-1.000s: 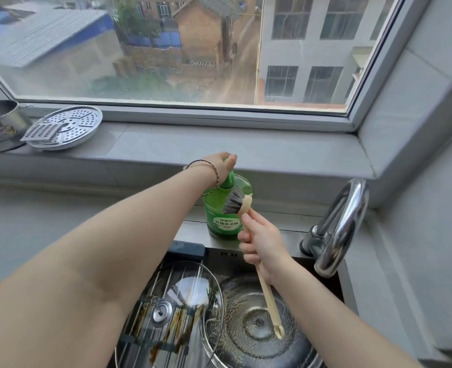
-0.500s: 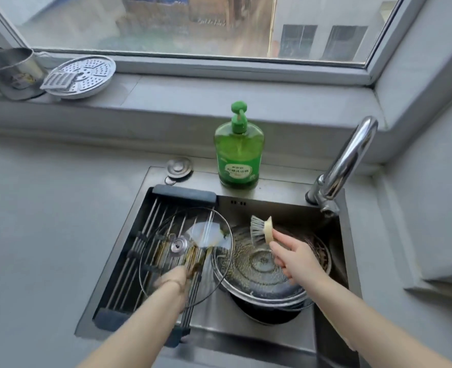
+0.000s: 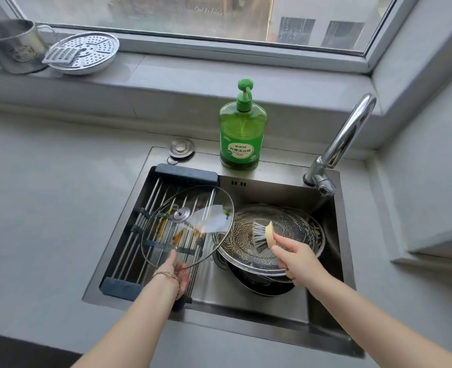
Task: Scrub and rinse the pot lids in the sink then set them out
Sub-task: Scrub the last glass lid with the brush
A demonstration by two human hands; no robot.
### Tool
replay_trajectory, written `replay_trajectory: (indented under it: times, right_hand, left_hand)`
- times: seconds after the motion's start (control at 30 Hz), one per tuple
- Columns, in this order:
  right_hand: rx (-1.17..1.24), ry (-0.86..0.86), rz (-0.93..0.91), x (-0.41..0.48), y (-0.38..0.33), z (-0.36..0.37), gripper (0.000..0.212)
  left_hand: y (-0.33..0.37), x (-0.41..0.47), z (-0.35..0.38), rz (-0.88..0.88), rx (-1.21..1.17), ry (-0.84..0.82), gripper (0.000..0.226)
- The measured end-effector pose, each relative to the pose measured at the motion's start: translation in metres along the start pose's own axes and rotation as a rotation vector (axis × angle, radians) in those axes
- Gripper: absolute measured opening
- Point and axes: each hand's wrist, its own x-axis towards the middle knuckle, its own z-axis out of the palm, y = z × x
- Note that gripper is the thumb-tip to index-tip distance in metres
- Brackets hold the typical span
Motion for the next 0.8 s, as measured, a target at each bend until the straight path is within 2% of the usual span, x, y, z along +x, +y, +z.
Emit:
replay_trajectory:
  times: [0.1, 0.2, 0.27, 0.37, 0.47, 0.53, 0.6, 0.7, 0.8]
  right_hand:
    - [0.006, 0.006, 0.018, -0.002, 0.006, 0.001, 0.044]
    - [0.008, 0.004, 0.034, -0.004, 0.01, 0.002, 0.044]
    - [0.01, 0.01, 0.028, -0.006, 0.01, 0.001, 0.044]
    - [0.032, 0.027, 0.014, -0.01, 0.008, -0.007, 0.043]
    - [0.058, 0.04, -0.018, -0.017, 0.006, -0.016, 0.043]
    - [0.059, 0.048, -0.065, -0.025, 0.003, -0.021, 0.042]
    - [0.043, 0.057, -0.124, -0.032, 0.0, -0.025, 0.041]
    - [0.0, 0.062, -0.208, -0.041, -0.003, -0.028, 0.041]
    - [-0.078, 0.058, -0.343, -0.054, -0.009, -0.025, 0.041]
  left_hand:
    - [0.004, -0.008, 0.004, 0.121, -0.39, -0.179, 0.014]
    - [0.01, -0.016, 0.011, 0.167, -0.495, -0.309, 0.015]
    - [0.012, -0.018, 0.015, 0.176, -0.487, -0.343, 0.014]
    - [0.014, -0.024, 0.021, 0.196, -0.447, -0.297, 0.017]
    - [0.014, -0.042, 0.02, 0.289, -0.381, -0.295, 0.036]
    - [0.01, -0.056, 0.013, 0.348, -0.275, -0.361, 0.046]
    - [0.009, -0.072, 0.003, 0.385, -0.215, -0.411, 0.041]
    - [0.015, -0.096, -0.004, 0.48, -0.072, -0.415, 0.021]
    - [0.019, -0.116, -0.002, 0.54, 0.027, -0.424, 0.034]
